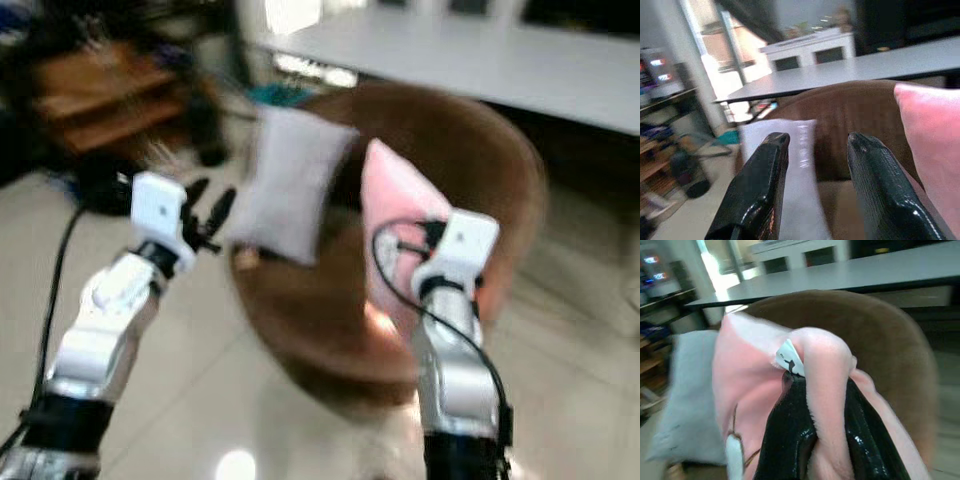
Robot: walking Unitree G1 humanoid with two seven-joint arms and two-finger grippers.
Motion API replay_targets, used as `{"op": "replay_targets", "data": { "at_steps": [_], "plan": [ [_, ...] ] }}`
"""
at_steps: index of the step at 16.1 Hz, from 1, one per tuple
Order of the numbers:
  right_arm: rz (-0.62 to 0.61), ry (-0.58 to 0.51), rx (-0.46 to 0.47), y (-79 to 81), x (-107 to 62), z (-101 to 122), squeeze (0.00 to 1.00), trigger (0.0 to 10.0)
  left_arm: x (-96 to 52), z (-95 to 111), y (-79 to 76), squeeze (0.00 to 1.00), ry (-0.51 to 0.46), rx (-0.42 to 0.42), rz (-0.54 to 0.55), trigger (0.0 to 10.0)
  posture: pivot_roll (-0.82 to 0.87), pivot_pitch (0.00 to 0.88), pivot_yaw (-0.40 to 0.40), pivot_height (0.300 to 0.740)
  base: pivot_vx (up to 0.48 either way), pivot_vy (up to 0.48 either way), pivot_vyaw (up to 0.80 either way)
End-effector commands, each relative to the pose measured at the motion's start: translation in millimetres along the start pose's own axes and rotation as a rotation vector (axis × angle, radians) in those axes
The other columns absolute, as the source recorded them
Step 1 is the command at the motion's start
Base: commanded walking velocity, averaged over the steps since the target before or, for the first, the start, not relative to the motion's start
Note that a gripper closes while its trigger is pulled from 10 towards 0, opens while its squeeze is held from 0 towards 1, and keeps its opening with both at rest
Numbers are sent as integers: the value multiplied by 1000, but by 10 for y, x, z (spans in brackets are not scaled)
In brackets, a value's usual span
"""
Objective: Move the pillow to the sofa from floor
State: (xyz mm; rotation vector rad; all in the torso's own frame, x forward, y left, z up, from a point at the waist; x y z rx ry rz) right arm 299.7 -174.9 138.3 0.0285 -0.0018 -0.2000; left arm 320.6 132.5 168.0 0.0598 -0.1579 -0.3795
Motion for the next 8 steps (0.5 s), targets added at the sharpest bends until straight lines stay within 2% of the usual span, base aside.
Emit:
{"op": "replay_targets", "data": {
  "at_steps": [1, 4, 7, 8],
  "plan": [
    [-3, -40, 13, -24, 13, 88, 0, 10000, 30, 23, -35, 0, -9, -8, -22, 10000, -56, 0, 97, 740, 292, 0, -606],
    [114, -20, 11, 135, -3, 46, 0, 10000, 12, 14, -35, 0, -6, -6, -26, 10000, -51, 0, 95, 740, 281, 0, 0],
    [162, -32, 26, 207, -16, 68, 0, 10000, -5, 2, -26, 0, -3, -5, -23, 10000, -48, 0, 92, 740, 290, 0, 0],
    [187, -38, -5, 247, -18, 75, 0, 10000, -12, 2, -21, 0, -3, -4, -22, 10000, -44, 0, 91, 740, 315, 0, 0]
  ]
}}
Point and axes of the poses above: a point about 5 cm out from each wrist's last joint towards the gripper, its own x axis pointing out of the wrist towards the gripper, its own z axis along the axis of the wrist's last joint, y = z × x, the point moved 1 cm from there along x, pointing out of the wrist towards the gripper, and after that the axes turned 5 degrees about -x, right-handed, at the moved point
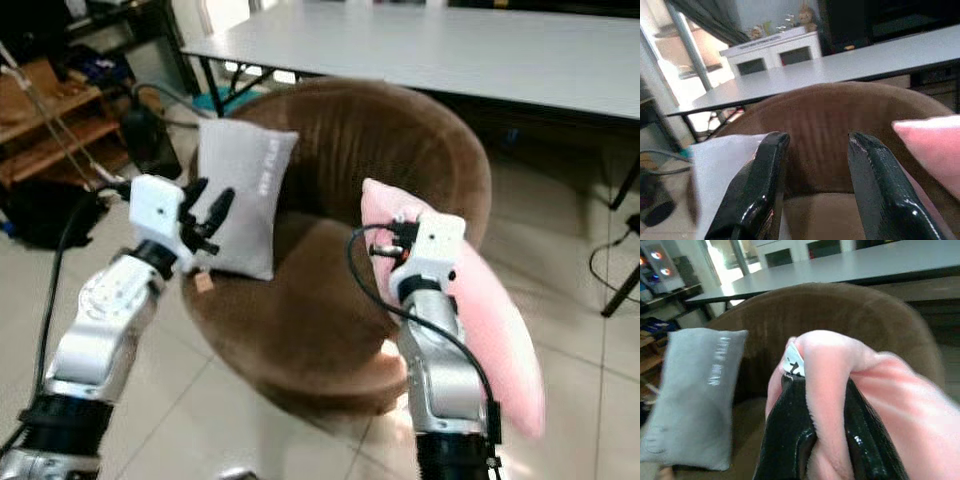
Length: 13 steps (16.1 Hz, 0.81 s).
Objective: Move the pillow to the sofa from floor
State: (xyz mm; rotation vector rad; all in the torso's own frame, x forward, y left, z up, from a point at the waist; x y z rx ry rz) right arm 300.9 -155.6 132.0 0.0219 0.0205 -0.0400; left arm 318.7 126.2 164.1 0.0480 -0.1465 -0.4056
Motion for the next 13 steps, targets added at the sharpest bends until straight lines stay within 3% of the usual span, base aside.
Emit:
{"op": "replay_targets", "data": {
  "at_steps": [1, 5, 8, 10, 13],
  "plan": [
    [39, -65, -15, 73, 18, 152, 0, 10000, -15, 39, 51, 0, -11, 12, 4, 10000, -44, 0, 91, 740, 315, 0, 0],
    [49, -71, 2, 105, 26, 166, 0, 10000, -10, 58, 53, 0, -16, 12, -4, 10000, -39, 0, 98, 740, 314, 0, 784],
    [70, -81, 24, 113, 10, 194, 0, 10000, -12, 73, 25, 0, -24, 3, -29, 10000, -38, 0, 103, 740, 319, 0, 0],
    [217, -98, 28, 206, -38, 263, 0, 10000, -14, 63, -8, 0, -17, 3, -51, 10000, -41, 0, 111, 740, 317, 0, 0],
    [246, -116, 60, 220, 13, 359, 0, 10000, 4, 71, 1, 0, -18, 5, -53, 10000, -39, 0, 111, 740, 317, 0, 0]
  ]
}}
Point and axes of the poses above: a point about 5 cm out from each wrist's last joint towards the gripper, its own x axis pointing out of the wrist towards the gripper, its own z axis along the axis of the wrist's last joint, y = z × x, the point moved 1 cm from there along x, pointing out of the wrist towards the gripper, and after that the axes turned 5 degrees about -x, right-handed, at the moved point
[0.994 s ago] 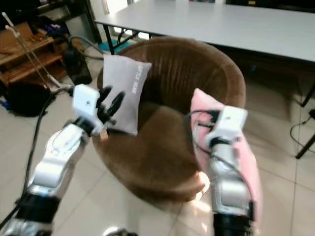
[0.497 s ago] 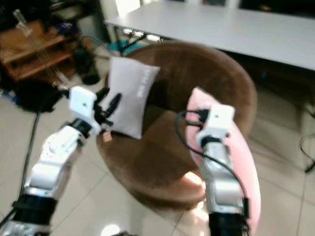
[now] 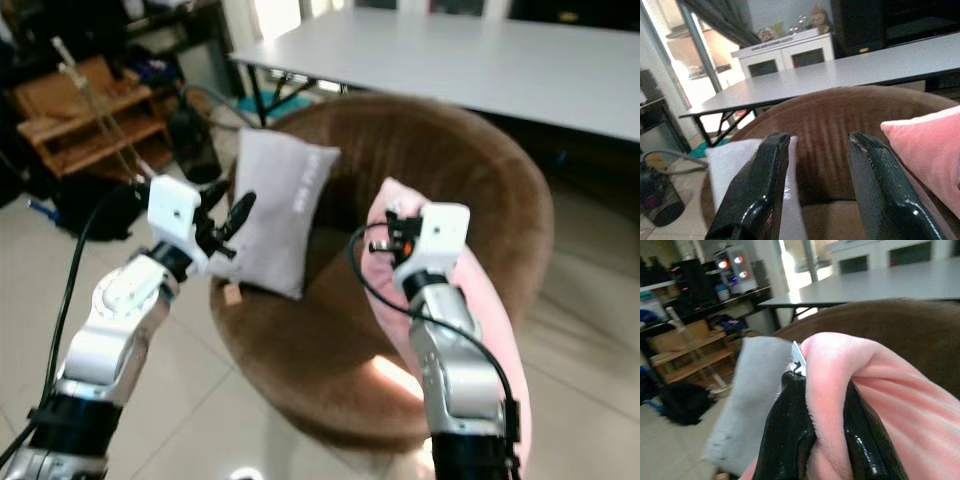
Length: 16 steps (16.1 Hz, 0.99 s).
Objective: Move the pillow to the sofa from floor
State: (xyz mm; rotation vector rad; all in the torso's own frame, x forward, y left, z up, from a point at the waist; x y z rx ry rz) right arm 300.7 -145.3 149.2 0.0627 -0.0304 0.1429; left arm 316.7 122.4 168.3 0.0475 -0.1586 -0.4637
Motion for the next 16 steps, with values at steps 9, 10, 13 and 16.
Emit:
{"op": "replay_targets", "data": {
  "at_steps": [9, 10, 13, 16],
  "plan": [
    [275, -215, 34, 301, 72, 778, 0, 10000, -7, 34, 35, 0, -3, 3, -13, 10000, -38, 0, 116, 740, 318, 0, 0],
    [273, -195, 25, 310, 83, 743, 0, 10000, -8, 36, 33, 0, -3, 4, -14, 10000, -35, 0, 113, 740, 319, 0, 0],
    [289, -144, 25, 360, 81, 676, 0, 10000, -25, 28, 34, 0, 4, 5, -15, 10000, -31, 0, 110, 740, 316, 0, 0],
    [275, -101, 32, 297, 83, 609, 0, 10000, -36, 9, 0, 0, 20, -32, -46, 10000, -34, 0, 114, 740, 99, 0, 0]
  ]
}}
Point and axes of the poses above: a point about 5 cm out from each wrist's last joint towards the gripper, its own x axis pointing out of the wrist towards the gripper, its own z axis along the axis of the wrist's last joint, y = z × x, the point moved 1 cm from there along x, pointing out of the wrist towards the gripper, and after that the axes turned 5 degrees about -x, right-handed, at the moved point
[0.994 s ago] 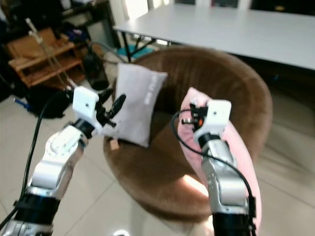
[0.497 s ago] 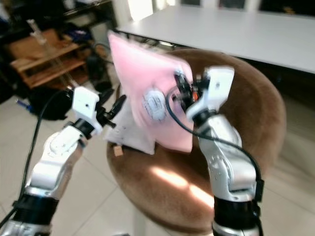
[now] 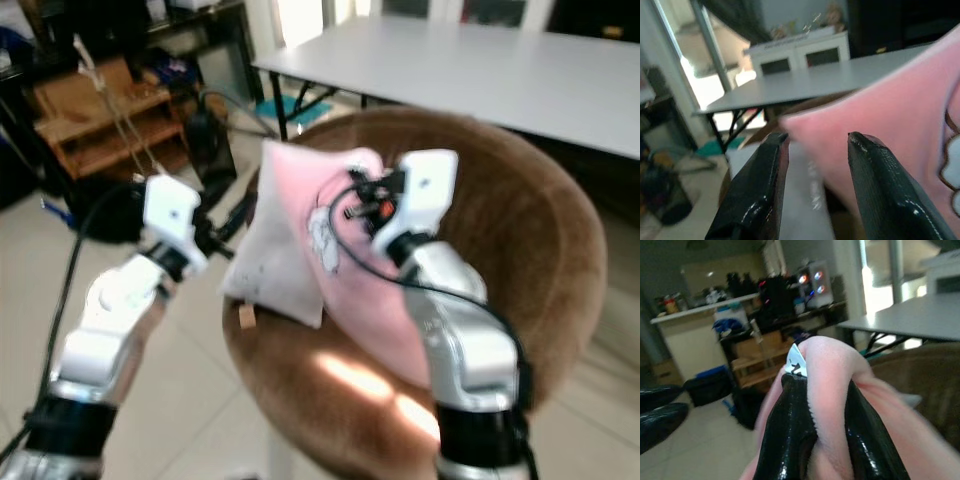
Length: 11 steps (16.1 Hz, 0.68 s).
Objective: Move the pillow to the sofa from floor
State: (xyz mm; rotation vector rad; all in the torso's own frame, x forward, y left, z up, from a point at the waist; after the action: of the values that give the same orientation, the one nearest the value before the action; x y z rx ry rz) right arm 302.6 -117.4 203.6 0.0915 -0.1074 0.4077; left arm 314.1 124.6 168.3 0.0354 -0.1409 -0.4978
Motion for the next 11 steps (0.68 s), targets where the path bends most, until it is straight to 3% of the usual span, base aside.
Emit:
{"op": "replay_targets", "data": {
  "at_steps": [1, 3, 6, 9, 11],
  "plan": [
    [6, -5, 10, -32, 2, 51, 0, 10000, -14, -31, -39, 0, 38, -2, -45, 10000, -33, 0, 114, 740, 0, 0, 0],
    [18, 101, 11, -89, -2, -139, 0, 10000, -67, -104, -125, 0, 76, 6, -142, 10000, -33, 0, 115, 740, 0, 0, 0],
    [-38, 217, 31, -198, 122, -433, 0, 10000, -138, -219, -231, 0, 172, 22, -282, 10000, -21, 11, 114, 740, 0, 0, 0],
    [-50, 296, 33, -268, 304, -643, 0, 10000, -227, -241, -290, 0, 218, 23, -366, 10000, -4, 39, 108, 740, 0, 0, 0],
    [-167, 314, -6, -400, 566, -716, 0, 10000, -265, -235, -272, 0, 226, 32, -365, 10000, 21, 73, 101, 740, 0, 0, 0]
  ]
}}
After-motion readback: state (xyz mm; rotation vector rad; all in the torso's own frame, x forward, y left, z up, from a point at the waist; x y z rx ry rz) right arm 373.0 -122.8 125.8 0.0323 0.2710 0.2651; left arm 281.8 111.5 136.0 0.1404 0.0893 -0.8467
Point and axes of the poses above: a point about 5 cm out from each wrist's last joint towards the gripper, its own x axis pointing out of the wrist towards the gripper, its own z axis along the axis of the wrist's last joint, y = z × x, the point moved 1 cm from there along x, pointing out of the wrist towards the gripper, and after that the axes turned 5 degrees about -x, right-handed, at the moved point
